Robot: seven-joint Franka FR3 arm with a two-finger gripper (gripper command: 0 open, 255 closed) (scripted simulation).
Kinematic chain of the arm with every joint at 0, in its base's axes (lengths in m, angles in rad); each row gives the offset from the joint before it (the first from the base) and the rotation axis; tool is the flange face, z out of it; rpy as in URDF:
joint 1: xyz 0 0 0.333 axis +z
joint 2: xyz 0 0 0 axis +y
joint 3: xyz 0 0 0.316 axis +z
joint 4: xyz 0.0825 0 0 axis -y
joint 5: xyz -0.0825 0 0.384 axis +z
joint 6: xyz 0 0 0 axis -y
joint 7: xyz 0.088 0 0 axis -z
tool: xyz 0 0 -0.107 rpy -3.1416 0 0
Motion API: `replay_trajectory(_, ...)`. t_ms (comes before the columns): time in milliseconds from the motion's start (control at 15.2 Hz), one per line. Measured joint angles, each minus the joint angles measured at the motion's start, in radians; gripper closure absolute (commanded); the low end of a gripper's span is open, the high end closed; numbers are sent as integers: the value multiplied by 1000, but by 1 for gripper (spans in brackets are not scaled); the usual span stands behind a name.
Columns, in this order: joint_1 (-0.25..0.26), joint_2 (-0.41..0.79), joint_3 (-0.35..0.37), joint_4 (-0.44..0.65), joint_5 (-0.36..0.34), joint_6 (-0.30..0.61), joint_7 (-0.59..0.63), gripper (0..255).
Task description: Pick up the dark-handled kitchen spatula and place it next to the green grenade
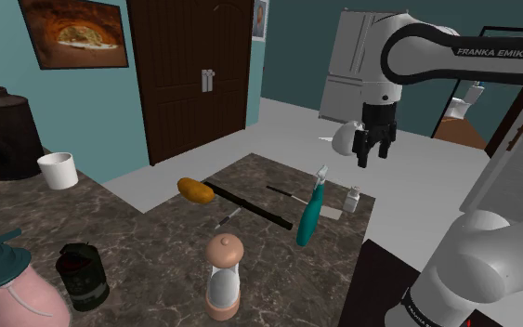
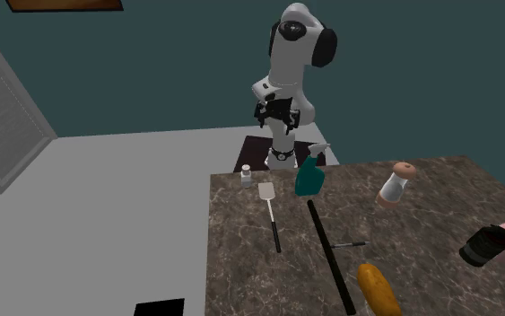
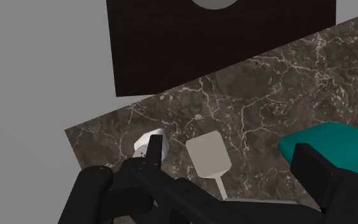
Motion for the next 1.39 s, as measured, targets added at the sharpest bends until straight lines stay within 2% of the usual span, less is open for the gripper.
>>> replay_trajectory(198, 7, 9, -11, -27, -3, 50, -22, 0)
replay_trajectory(528, 35, 72, -54, -116, -13, 263, -108, 0)
replay_trajectory(990, 85, 247, -112, -170, -3, 579, -242, 0)
replay_trajectory(1386, 142, 453, -156, -159, 50, 844, -380, 0)
